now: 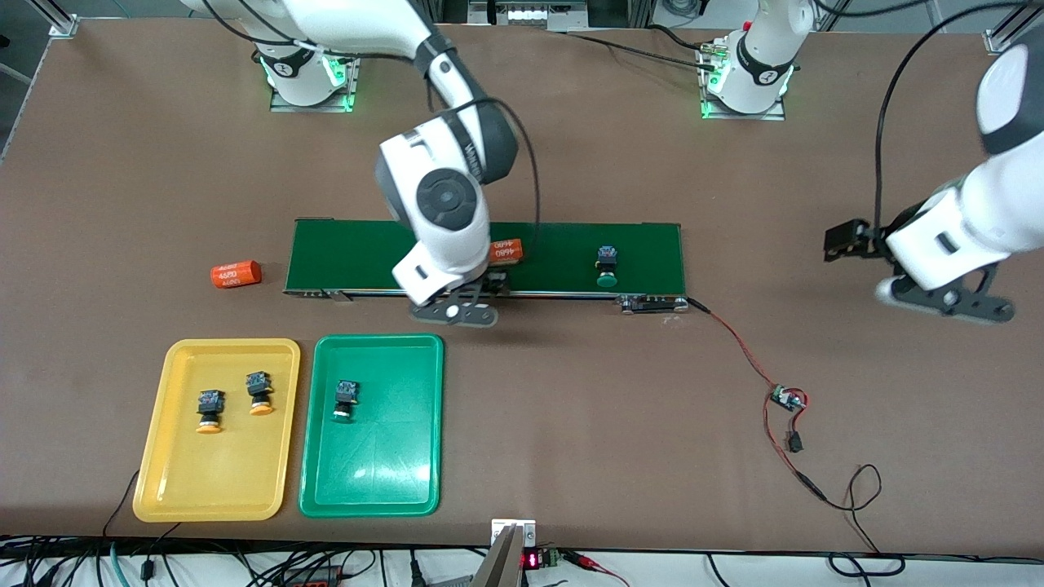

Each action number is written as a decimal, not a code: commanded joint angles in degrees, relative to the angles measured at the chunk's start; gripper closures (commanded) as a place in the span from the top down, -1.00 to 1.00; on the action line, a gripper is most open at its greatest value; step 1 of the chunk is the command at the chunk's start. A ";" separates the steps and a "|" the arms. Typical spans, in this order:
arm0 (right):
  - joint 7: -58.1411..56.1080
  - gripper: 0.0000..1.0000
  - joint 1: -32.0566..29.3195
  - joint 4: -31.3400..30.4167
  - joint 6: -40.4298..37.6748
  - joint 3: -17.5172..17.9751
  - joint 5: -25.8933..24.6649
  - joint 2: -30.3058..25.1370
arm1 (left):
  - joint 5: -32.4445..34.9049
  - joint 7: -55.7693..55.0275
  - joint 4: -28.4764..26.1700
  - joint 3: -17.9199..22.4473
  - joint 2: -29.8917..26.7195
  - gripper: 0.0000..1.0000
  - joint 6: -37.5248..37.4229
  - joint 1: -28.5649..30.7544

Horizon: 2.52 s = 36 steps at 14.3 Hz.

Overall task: Sort buttons by color to trays
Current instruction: 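Move the right gripper back over the belt while the left gripper retracts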

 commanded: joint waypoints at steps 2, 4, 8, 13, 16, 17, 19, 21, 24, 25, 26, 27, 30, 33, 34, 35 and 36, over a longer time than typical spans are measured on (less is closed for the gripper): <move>0.35 1.00 -1.06 -1.72 -0.11 -0.22 0.15 -1.14 | -2.37 0.19 -14.63 10.09 -14.17 1.00 9.26 -7.42; 1.05 1.00 -0.71 -1.89 -0.29 -0.22 0.07 -1.14 | -1.32 -0.08 -20.62 10.19 -17.88 1.00 13.16 -7.87; 0.96 1.00 -0.79 -1.89 -0.37 -0.22 0.07 -1.14 | -0.97 -0.43 -15.74 10.19 -14.47 1.00 8.54 -6.99; 1.05 1.00 -0.53 -1.98 -0.29 -0.22 0.07 -1.14 | -1.06 -0.52 -13.88 10.19 -12.97 1.00 7.02 -6.47; 0.96 1.00 -0.44 -3.03 0.24 -0.22 0.07 -1.05 | -1.06 -0.61 -13.79 10.01 -12.97 1.00 6.93 -6.55; 1.05 1.00 -0.36 -3.12 0.24 -0.22 0.07 -1.05 | -1.06 -0.61 -13.79 9.84 -12.97 1.00 6.93 -6.55; 1.14 1.00 -0.35 -3.12 0.24 -0.22 0.15 -1.05 | -1.06 -0.61 -13.79 9.66 -13.06 1.00 6.67 -6.55; 1.31 1.00 -0.09 -3.12 0.07 -0.22 0.15 -1.14 | -1.06 -0.61 -13.79 9.66 -13.06 1.00 6.67 -6.55; 1.40 1.00 0.35 -3.82 0.06 -0.22 0.15 -1.14 | -1.06 -0.61 -13.79 9.66 -13.06 1.00 6.67 -6.55; 1.49 1.00 0.52 -3.91 0.15 -0.14 0.24 -1.14 | -1.06 -0.61 -13.79 9.66 -13.06 1.00 6.67 -6.55; 1.49 1.00 0.87 -4.00 0.24 -0.14 0.76 -1.14 | -1.06 -0.52 -13.79 9.66 -13.06 1.00 6.67 -6.55; 1.49 1.00 1.14 -4.52 0.33 -0.22 2.33 -1.05 | -1.06 -0.52 -13.79 9.66 -13.06 1.00 6.67 -6.55; 1.58 1.00 2.10 -6.02 0.94 -0.22 4.63 -1.14 | -1.06 -0.52 -13.79 9.66 -13.06 1.00 6.49 -6.55; 3.51 1.00 3.59 -6.37 0.86 -0.22 4.64 -1.22 | -1.06 -0.52 -13.79 9.66 -13.06 1.00 6.40 -6.47; 3.86 1.00 4.12 -6.38 0.68 -0.22 4.64 -1.22 | -1.06 -0.52 -13.79 9.66 -13.06 1.00 6.40 -6.47; 5.25 1.00 4.91 -6.38 0.59 -0.22 4.64 -1.31 | -1.14 -0.52 -13.79 9.66 -13.06 1.00 6.40 -6.47; 6.92 1.00 6.05 -6.38 0.68 -0.22 4.64 -1.66 | -1.06 -0.52 -13.79 9.66 -13.06 1.00 6.40 -6.55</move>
